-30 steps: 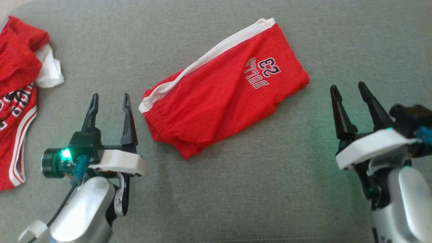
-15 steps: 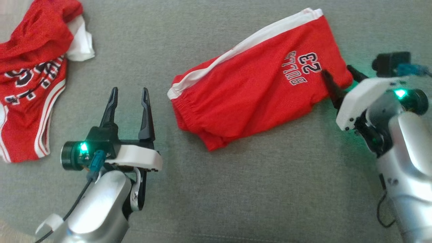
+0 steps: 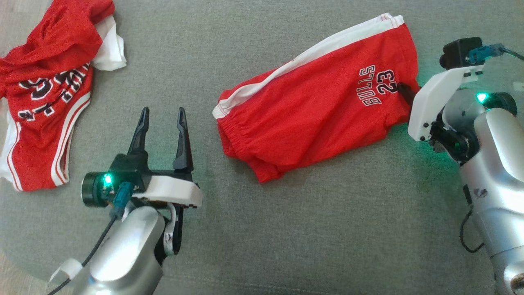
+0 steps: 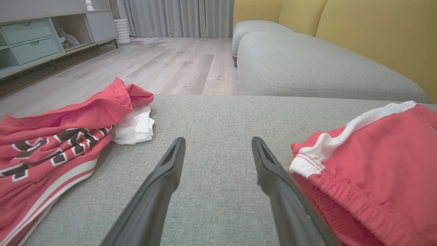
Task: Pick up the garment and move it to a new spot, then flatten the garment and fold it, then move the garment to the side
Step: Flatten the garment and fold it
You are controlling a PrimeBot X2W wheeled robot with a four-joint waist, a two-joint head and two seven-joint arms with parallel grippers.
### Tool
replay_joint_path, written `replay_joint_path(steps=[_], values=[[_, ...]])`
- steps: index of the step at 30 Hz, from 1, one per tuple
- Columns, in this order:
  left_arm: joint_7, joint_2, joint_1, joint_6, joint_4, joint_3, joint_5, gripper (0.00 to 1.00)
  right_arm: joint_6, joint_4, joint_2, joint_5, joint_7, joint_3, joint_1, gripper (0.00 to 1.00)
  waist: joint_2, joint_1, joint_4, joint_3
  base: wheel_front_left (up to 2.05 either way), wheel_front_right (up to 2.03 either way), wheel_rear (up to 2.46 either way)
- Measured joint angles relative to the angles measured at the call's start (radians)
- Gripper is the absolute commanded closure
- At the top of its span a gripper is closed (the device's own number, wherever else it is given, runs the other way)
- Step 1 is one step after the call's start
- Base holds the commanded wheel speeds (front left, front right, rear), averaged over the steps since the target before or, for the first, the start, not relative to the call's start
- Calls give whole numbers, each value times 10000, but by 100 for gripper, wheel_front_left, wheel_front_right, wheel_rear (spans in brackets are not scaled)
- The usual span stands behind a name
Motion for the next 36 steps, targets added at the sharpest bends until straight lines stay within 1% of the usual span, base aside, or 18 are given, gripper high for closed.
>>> replay_joint_path(steps=[3, 6, 10, 15, 20, 25, 29, 31, 33, 36], values=[[-2, -56, 1, -79, 54, 104, 0, 0, 0, -10, 50, 27, -165, -96, 62, 100, 0, 0, -57, -49, 0, 0, 0], [-12, -54, 5, -79, 138, 176, -2, 0, 0, -232, 180, 81, -736, -439, 570, 100, 0, 0, -156, -151, 0, 0, 0], [-13, -46, 45, -77, 155, 190, 0, 0, 0, -1041, 384, 115, -1588, -1118, 1871, 100, 0, 0, -338, -338, 0, 0, 0], [4, 56, 49, -77, 128, 186, 2, 0, 0, -2391, 794, 102, -2096, -2042, 3543, 100, 0, -1, -621, -516, 0, 0, 0], [90, 130, 78, -65, -42, 174, 2, 0, 0, -3536, 1256, -146, -2130, -3114, 4760, 100, 0, -1, -822, -601, 0, 0, 0], [180, 169, 105, -67, -54, 115, 10, 0, 0, -4186, 1499, -435, -1925, -3568, 5148, 100, 0, -1, -911, -631, 0, 0, 0], [182, 171, 106, -73, -56, 42, 10, 0, 0, -4577, 1524, -587, -1778, -3515, 5149, 100, 0, -1, -897, -685, 0, 0, 0], [182, 182, 107, -73, -54, 15, 10, 0, 0, -4916, 1530, -654, -1772, -3154, 5110, 100, 0, -1, -897, -703, 0, 0, 0], [184, 186, 107, -73, -54, -40, 10, 0, -2, -5258, 1542, -721, -1705, -2374, 4958, 100, 0, -1, -888, -721, 0, 0, 0], [190, 186, 106, -79, -52, -84, 10, 0, -2, -5624, 1638, -623, -1593, -865, 4353, 100, 0, -1, -836, -725, 0, 0, 0]])
